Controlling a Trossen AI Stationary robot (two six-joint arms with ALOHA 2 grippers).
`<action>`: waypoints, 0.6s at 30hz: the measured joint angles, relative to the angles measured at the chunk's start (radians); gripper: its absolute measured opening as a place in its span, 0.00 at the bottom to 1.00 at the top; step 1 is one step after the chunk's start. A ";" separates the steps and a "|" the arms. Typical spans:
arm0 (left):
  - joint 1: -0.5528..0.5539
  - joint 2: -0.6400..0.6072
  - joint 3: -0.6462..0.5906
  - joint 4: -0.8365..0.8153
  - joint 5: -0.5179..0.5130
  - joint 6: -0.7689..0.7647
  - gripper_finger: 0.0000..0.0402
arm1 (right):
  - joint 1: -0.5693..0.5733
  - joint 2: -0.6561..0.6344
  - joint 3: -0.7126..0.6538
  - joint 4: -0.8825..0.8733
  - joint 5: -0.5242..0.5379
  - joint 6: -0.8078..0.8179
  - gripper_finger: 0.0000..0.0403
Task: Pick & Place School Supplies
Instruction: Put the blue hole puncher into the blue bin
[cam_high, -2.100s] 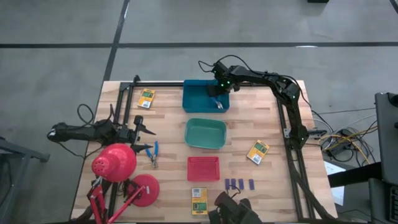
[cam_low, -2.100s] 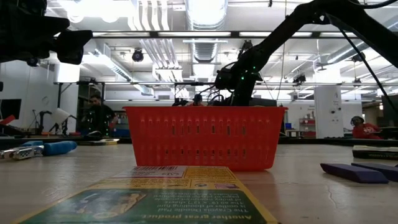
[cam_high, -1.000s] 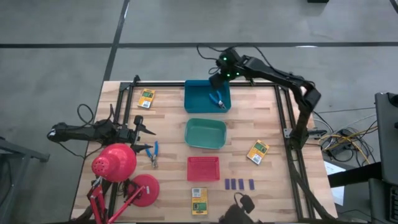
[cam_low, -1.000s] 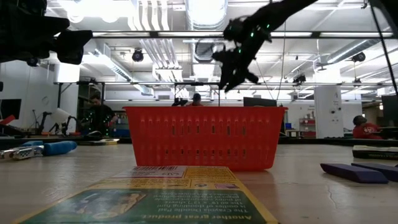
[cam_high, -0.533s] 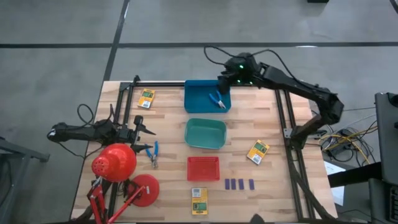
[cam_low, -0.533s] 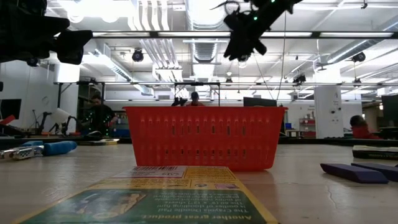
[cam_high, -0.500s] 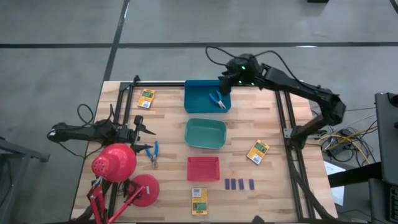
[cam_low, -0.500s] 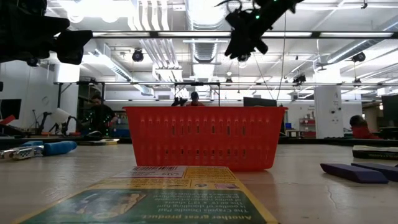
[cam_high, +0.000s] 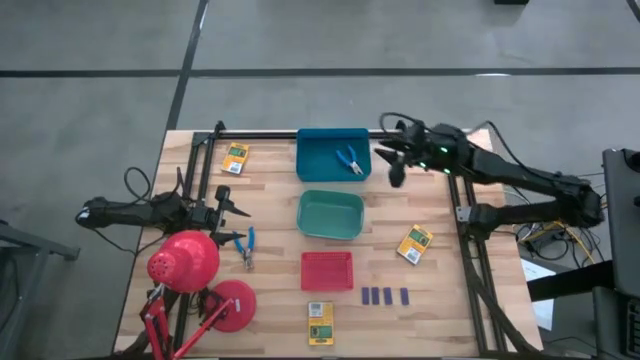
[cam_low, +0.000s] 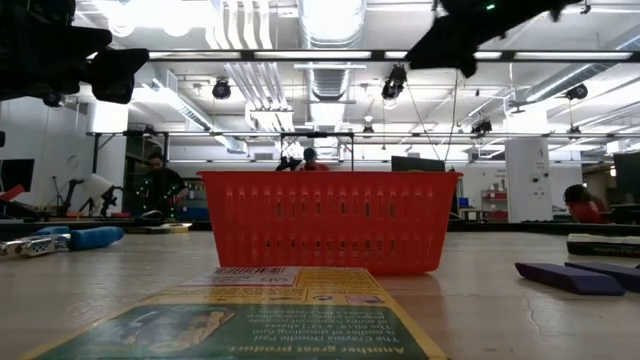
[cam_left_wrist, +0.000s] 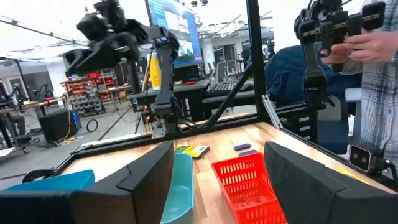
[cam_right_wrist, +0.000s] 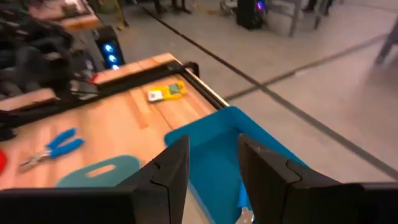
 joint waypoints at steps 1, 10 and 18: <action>0.000 0.000 0.000 0.000 0.000 0.000 0.64 | 0.006 -0.038 -0.023 -0.001 -0.005 -0.002 0.32; 0.000 0.000 0.000 0.000 0.000 0.000 0.64 | 0.082 -0.324 -0.206 -0.007 -0.050 -0.114 0.32; 0.000 0.000 0.000 0.000 0.000 0.000 0.64 | 0.137 -0.476 -0.289 0.000 -0.048 -0.128 0.32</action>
